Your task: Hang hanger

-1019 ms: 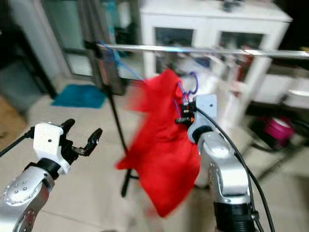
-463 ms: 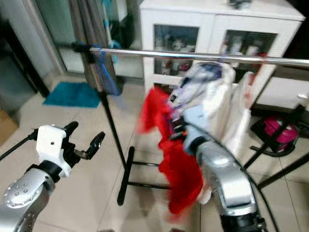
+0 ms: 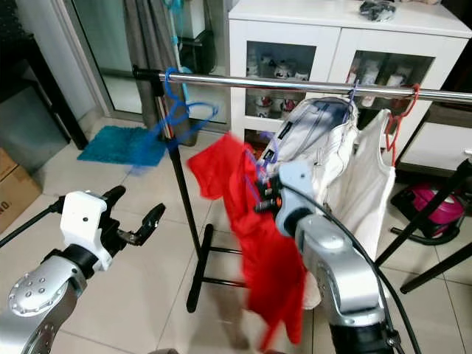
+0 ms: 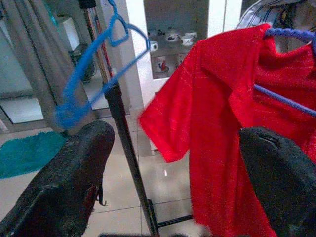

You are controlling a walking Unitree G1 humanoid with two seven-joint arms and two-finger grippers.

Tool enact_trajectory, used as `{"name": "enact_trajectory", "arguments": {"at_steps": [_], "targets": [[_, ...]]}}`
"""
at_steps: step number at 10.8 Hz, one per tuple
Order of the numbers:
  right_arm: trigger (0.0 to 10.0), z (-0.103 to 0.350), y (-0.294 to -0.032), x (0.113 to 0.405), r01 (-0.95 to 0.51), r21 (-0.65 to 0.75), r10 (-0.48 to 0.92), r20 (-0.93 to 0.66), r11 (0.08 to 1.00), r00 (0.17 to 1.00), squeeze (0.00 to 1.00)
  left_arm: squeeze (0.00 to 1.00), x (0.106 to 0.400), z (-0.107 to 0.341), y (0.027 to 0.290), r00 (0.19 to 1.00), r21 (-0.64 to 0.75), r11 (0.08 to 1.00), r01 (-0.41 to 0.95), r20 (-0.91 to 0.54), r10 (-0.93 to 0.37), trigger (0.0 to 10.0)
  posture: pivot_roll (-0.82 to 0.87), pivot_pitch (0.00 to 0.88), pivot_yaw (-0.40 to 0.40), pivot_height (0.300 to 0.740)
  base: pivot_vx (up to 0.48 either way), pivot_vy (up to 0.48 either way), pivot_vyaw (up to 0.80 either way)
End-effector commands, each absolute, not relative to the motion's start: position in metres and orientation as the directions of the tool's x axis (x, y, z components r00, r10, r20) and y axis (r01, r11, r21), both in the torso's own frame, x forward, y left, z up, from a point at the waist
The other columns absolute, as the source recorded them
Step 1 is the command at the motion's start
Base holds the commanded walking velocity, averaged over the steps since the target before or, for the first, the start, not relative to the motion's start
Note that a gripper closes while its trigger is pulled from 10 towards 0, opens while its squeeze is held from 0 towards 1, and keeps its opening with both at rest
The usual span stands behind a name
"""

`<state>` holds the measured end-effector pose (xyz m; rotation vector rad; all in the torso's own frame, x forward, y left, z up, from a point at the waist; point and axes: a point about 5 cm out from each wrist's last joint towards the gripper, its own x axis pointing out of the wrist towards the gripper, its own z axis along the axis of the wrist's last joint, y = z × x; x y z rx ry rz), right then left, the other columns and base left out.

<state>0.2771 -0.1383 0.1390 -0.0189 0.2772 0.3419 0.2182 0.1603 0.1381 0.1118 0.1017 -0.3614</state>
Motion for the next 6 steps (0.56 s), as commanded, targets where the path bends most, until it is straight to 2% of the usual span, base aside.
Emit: {"name": "enact_trajectory", "arguments": {"at_steps": [1,3,6], "targets": [[10.0,0.146,-0.14,0.285,-0.275,0.027,0.274,-0.227,0.961,0.935,0.0,0.0,0.218,0.137,0.159,0.924,0.093,0.923,0.374,-0.128,-0.361,10.0,0.02,0.04,0.05,0.74,0.0,0.0,0.0],[10.0,0.148,-0.143,0.296,-0.164,0.027,0.166,-0.183,0.986,0.969,0.0,0.0,0.217,0.138,0.156,0.912,0.094,0.91,0.403,-0.126,-0.391,10.0,0.02,0.04,0.053,0.74,0.0,0.0,0.0],[10.0,0.15,-0.182,0.302,0.088,-0.011,-0.089,-0.15,0.996,0.985,0.0,0.0,0.217,0.139,0.155,0.905,0.104,0.902,0.419,-0.13,-0.405,10.0,0.02,0.035,0.055,0.74,0.0,0.0,0.0]]}}
